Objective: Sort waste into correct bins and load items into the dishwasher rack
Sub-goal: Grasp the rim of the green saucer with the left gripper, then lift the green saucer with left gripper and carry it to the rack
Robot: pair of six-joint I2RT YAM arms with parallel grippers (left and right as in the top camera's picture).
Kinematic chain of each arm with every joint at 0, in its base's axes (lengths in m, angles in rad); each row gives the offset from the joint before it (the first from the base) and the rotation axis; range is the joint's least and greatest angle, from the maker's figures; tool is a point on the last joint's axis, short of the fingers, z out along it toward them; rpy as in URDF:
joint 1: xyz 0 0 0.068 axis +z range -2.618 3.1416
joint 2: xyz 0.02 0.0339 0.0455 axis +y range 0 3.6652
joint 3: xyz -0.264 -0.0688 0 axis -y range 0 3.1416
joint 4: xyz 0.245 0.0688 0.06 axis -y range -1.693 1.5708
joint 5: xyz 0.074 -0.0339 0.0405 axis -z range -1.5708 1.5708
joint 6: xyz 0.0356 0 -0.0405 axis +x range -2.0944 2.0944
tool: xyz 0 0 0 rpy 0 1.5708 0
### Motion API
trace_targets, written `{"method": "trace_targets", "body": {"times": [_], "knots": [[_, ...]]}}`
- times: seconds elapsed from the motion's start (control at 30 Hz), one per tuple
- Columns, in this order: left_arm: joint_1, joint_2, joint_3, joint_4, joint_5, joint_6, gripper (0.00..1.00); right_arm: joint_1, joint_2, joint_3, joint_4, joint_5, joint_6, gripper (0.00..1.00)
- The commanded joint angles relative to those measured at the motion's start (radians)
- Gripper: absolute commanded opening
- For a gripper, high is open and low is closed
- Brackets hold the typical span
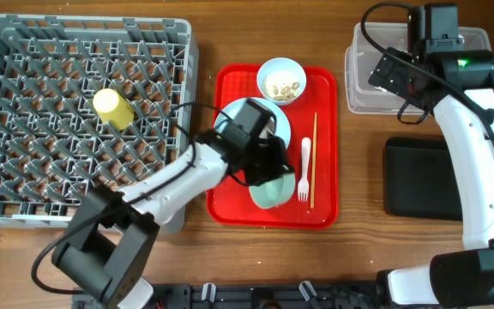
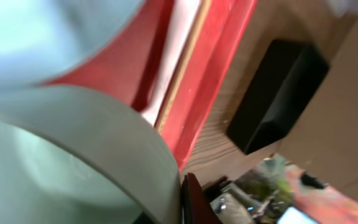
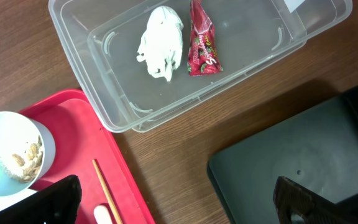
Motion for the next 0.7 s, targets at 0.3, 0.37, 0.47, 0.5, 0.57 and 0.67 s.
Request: {"method": "trace_targets", "body": {"times": [0.3,0.37,0.47,0.5,0.57,0.67], "knots": [[0.175,0.006,-0.01,0.046,0.166,0.011,0.04,0.003,-0.023,-0.003,0.003,0.021,-0.01,0.99],[0.175,0.006,-0.01,0.047,0.177,0.01,0.04,0.003,-0.023,-0.003,0.003,0.021,-0.01,1.0],[0.175,0.006,-0.01,0.074,0.248,0.01,0.04,0.003,-0.023,-0.003,0.003,0.021,-0.01,1.0],[0.175,0.005,-0.01,0.096,0.273,0.01,0.04,0.003,-0.023,-0.003,0.003,0.021,-0.01,1.0],[0.185,0.005,-0.01,0.163,0.341,-0.015,0.04,0.003,-0.023,-0.003,0.003,0.021,-0.01,1.0],[0.207,-0.009,-0.01,0.211,0.388,-0.032,0.04,0.003,-0.023,-0.003,0.003,0.021,-0.01,1.0]]}}
